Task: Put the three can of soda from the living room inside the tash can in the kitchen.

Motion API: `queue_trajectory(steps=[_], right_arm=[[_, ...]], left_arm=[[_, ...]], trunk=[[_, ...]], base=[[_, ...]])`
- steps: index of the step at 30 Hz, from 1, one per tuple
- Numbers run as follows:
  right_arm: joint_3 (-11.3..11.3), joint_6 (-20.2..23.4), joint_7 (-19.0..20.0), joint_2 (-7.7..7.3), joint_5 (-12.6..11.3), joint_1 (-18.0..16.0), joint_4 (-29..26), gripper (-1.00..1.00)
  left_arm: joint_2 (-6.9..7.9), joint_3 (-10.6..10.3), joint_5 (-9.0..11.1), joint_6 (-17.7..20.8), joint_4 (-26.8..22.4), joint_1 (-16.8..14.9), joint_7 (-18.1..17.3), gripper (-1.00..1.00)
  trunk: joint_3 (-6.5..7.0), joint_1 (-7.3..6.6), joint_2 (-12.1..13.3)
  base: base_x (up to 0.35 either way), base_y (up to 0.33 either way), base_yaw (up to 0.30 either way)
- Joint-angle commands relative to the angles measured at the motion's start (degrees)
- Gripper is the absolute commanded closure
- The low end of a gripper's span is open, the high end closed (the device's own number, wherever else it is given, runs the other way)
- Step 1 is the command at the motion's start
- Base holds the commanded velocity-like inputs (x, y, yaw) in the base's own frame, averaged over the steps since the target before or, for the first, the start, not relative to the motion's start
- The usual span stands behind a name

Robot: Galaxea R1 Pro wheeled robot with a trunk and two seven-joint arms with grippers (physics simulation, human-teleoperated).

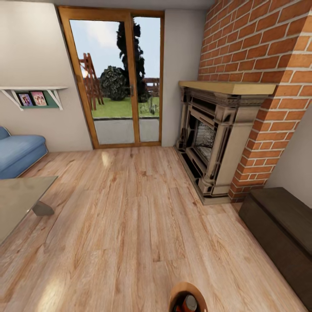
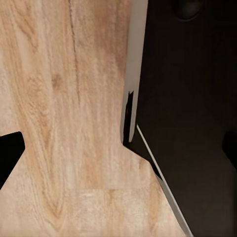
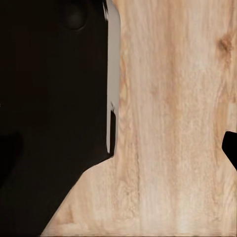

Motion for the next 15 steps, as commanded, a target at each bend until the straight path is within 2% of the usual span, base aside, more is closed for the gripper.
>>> queue_trajectory(steps=[1,15], right_arm=[[0.0,0.0,0.0,0.0,0.0,0.0,0.2,-1.0],[0.2,0.1,0.0,0.39,0.0,0.0,2.4,-1.0]], left_arm=[[-0.01,0.0,0.0,0.0,0.0,0.0,0.0,-1.0],[0.18,0.5,0.1,0.0,0.0,0.0,0.1,-1.0]], trunk=[[0.19,-0.23,0.4],[2.7,-3.3,6.0]], base=[[0.0,0.0,0.0],[0.0,0.0,0.0]])
